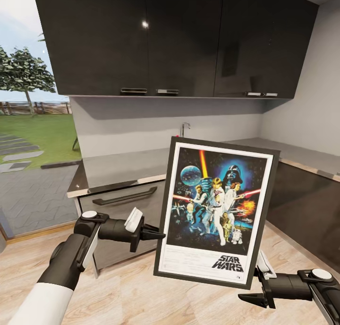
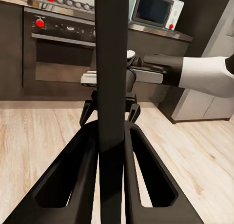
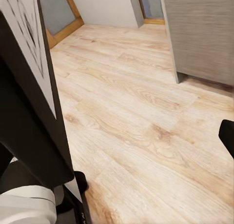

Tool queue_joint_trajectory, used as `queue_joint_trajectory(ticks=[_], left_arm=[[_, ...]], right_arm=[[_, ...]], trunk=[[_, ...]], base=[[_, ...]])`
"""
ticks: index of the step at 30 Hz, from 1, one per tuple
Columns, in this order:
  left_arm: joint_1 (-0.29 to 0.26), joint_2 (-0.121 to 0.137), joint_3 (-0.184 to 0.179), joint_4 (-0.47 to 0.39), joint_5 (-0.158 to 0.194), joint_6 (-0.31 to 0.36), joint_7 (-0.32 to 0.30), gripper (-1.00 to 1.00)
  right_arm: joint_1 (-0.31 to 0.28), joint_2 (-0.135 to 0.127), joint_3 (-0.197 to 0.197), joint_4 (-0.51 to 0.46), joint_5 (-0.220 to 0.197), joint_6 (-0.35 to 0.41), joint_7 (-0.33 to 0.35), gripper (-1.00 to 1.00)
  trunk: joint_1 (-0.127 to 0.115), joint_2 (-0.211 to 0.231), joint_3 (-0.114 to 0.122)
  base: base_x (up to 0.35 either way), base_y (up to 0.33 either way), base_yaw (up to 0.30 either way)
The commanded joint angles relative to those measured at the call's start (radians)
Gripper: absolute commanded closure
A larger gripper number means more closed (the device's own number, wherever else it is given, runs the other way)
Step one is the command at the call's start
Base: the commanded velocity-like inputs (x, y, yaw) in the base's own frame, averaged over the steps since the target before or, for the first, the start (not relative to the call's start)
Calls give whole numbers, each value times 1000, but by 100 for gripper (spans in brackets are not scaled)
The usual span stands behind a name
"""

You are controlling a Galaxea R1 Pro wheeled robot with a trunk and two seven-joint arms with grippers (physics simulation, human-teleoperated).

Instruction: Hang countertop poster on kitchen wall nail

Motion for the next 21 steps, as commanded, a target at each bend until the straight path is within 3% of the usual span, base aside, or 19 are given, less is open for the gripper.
queue_joint_trajectory(ticks=[1,13,21], left_arm=[[-1,1,-1,0,-1,7,-1,100],[-1,4,0,55,-1,-61,-4,100],[-1,5,1,55,-1,-64,-5,100]], right_arm=[[-1,0,0,-2,0,11,4,-100],[4,0,0,-52,0,11,4,-100],[4,0,1,-53,0,11,4,-100]], trunk=[[0,-1,-1],[0,-1,-1],[0,-1,-1]], base=[[0,0,0],[0,0,0],[0,0,0]])
